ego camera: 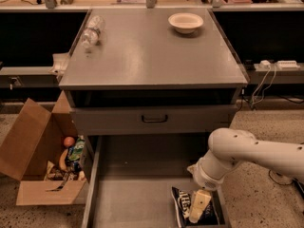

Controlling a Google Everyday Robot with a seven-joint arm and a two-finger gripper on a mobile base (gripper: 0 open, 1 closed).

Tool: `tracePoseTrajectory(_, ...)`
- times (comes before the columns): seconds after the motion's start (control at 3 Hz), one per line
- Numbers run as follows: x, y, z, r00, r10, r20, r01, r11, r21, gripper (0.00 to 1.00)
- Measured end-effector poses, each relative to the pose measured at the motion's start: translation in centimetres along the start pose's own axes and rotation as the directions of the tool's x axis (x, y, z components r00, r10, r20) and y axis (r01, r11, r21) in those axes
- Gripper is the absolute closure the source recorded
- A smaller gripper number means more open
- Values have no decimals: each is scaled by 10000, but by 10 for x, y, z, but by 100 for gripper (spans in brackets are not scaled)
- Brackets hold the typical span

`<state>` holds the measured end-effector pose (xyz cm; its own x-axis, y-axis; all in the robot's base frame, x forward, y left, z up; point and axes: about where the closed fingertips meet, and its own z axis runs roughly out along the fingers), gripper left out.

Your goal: Pick blue chip bag from middle drawer and place on counter

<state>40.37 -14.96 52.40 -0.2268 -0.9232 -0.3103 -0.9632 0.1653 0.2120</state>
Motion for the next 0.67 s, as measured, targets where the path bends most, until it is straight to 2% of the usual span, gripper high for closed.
tracePoseTrajectory(0.33, 17, -33, 44, 9998, -101, 167, 101, 9999, 0, 0)
tracePoseTrajectory(0.67, 37, -58, 88, 9993, 6, 387, 4, 9996, -276, 1)
